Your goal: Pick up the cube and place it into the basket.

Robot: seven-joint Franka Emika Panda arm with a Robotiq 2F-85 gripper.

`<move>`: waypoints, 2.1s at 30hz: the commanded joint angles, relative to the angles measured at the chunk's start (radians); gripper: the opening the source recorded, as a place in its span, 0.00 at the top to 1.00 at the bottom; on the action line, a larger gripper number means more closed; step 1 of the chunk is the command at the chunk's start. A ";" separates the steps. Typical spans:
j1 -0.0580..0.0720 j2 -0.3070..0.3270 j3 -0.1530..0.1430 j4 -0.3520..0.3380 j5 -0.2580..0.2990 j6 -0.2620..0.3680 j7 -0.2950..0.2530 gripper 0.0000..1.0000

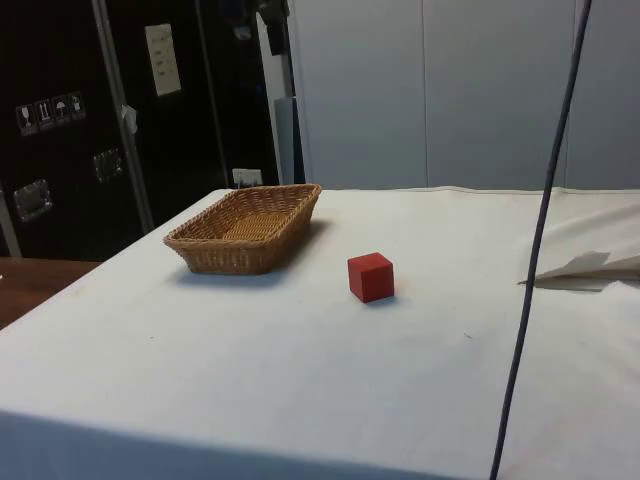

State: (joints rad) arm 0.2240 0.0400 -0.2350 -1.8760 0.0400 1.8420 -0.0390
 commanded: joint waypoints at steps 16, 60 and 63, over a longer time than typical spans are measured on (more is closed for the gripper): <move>0.001 -0.092 0.004 -0.101 -0.008 0.023 0.029 0.00; -0.001 -0.208 0.025 -0.255 -0.107 0.031 0.160 0.00; -0.001 -0.204 0.024 -0.258 -0.123 0.033 0.184 0.00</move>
State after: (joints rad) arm 0.2240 -0.1620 -0.2130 -2.1280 -0.0710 1.8660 0.1290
